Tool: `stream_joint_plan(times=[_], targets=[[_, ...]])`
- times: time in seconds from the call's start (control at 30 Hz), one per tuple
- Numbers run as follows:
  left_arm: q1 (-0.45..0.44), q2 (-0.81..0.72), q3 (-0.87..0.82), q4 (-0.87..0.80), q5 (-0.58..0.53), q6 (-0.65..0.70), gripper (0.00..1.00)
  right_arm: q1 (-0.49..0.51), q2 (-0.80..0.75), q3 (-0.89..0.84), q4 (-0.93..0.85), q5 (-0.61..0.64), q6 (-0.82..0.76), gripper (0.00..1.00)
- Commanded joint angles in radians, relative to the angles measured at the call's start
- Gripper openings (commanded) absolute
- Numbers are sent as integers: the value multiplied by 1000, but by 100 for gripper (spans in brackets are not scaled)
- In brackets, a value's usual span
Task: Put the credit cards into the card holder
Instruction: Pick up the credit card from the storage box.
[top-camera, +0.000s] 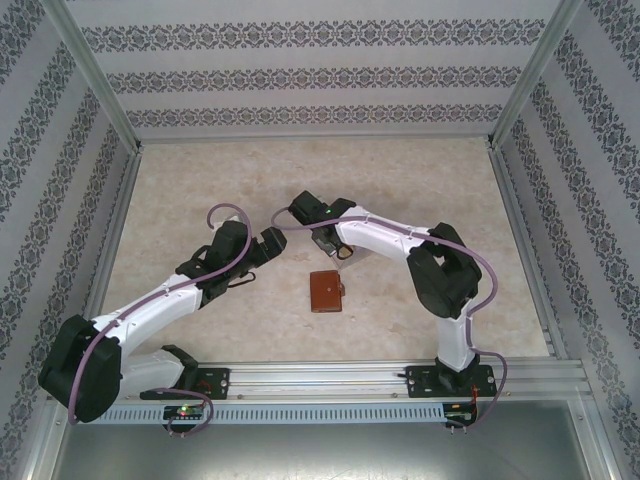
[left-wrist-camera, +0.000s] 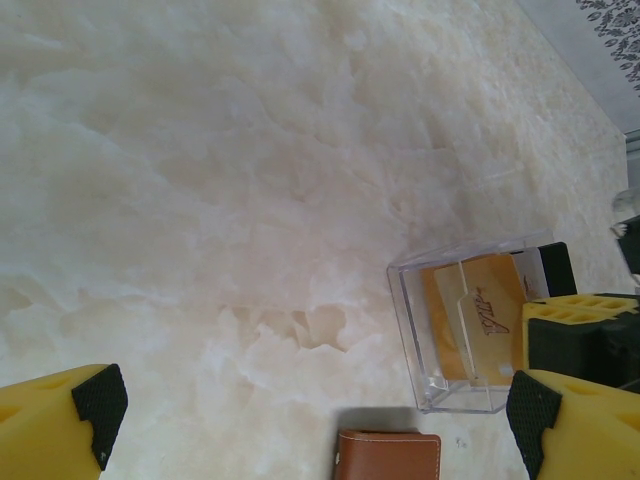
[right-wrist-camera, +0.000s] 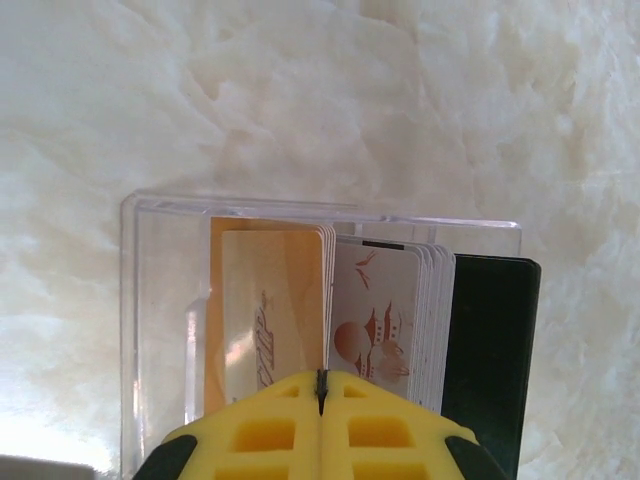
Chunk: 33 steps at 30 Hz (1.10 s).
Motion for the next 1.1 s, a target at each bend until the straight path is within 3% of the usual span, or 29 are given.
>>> stream_joint_plan(times=[0.0, 0.23, 0.43, 0.63, 0.8, 1.07], targets=[[-8, 13, 6, -5, -12, -10, 99, -17, -53, -19, -26, -34, 41, 0], [-8, 33, 22, -2, 7, -13, 99, -46, -129, -34, -26, -170, 139, 0], [-9, 78, 56, 11, 68, -21, 100, -123, -287, -118, 66, -383, 306, 0], [-8, 149, 104, 115, 219, -29, 96, -227, -430, -250, 208, -591, 504, 0], [-8, 246, 174, 263, 389, -98, 90, -319, -546, -426, 450, -827, 730, 0], [12, 382, 275, 456, 591, -217, 85, -369, -601, -525, 661, -1001, 933, 0]])
